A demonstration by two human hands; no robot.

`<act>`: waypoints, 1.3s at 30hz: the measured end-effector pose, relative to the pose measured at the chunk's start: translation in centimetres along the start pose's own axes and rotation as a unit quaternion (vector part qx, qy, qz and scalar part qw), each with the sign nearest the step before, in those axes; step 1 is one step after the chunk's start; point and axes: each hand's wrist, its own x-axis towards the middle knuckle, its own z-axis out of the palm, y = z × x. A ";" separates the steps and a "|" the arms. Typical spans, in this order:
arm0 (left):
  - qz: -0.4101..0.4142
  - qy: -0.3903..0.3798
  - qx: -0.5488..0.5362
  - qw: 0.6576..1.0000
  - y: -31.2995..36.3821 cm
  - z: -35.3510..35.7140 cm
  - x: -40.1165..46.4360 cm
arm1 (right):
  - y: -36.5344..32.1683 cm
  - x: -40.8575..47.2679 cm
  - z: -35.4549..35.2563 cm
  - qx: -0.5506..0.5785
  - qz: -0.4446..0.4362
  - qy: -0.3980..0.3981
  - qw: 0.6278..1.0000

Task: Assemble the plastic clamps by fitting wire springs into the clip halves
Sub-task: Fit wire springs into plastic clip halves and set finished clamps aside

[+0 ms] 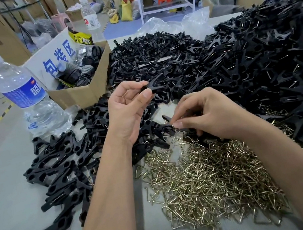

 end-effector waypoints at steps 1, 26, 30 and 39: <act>-0.001 -0.002 0.000 1.000 0.0 0.0 0.0 | 0.1 0.0 0.0 -0.012 -0.015 0.018 1.000; -0.002 -0.078 0.101 0.992 -1.2 1.7 -0.3 | 1.0 -0.1 2.2 0.382 0.069 0.291 0.874; 0.003 -0.079 0.099 0.992 -1.5 2.0 -0.4 | 1.0 0.0 2.6 0.363 0.076 0.328 0.869; 0.010 -0.076 0.132 0.988 -2.1 2.0 -0.3 | 1.1 -0.1 2.7 0.310 0.074 0.361 0.877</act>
